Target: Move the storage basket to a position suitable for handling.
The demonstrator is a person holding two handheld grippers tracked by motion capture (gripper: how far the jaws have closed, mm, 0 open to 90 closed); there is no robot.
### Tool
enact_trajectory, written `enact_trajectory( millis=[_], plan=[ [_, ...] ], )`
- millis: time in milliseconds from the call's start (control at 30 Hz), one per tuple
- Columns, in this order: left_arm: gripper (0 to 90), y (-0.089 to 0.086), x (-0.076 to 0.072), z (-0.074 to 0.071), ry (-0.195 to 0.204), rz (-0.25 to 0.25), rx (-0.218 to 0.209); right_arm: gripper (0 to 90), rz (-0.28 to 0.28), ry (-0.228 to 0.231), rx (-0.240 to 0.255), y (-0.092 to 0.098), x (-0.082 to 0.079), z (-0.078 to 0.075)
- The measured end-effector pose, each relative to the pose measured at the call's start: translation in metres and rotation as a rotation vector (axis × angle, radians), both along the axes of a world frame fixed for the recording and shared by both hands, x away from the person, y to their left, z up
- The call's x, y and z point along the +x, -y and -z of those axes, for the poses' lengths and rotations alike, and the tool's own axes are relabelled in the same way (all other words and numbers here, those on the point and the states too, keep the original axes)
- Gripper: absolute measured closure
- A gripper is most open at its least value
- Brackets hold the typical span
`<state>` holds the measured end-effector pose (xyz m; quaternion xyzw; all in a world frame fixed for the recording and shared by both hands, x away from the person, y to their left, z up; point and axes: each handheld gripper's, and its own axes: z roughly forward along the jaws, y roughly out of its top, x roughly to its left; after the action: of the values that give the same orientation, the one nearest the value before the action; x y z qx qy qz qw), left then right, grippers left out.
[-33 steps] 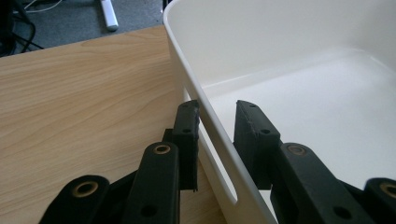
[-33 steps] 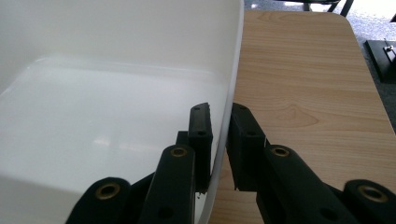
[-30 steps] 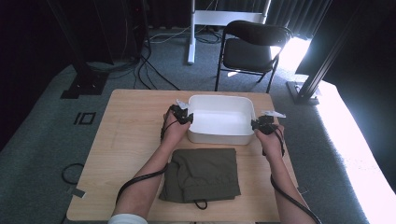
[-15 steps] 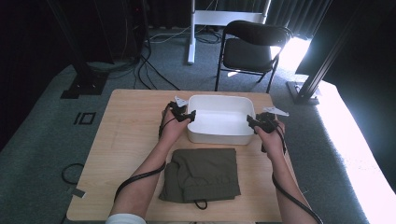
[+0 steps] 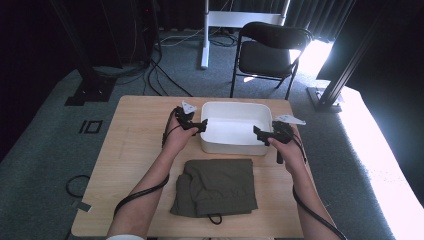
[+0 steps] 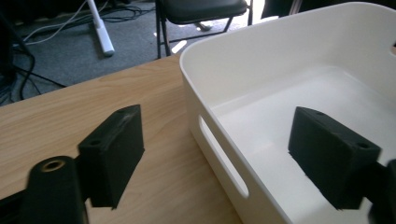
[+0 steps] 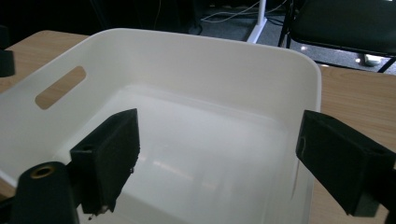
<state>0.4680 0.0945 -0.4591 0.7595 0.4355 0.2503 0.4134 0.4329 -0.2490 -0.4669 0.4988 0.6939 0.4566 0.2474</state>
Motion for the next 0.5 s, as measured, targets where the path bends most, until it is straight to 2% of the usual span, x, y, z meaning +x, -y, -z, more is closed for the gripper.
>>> enact_trajectory(
  millis=[233,333,500],
  plan=[
    [17.2,-0.009,-0.016,-0.002,-0.009,0.024,-0.011,13.6,-0.004,0.022,0.003,-0.001,-0.014,-0.007],
    [17.2,-0.013,-0.027,0.001,-0.030,0.041,-0.033,13.6,-0.014,0.035,0.008,-0.002,-0.023,-0.010],
    [17.2,-0.023,-0.043,0.003,-0.042,0.055,-0.041,13.6,-0.038,0.056,0.011,-0.004,-0.034,-0.014]
  ],
)
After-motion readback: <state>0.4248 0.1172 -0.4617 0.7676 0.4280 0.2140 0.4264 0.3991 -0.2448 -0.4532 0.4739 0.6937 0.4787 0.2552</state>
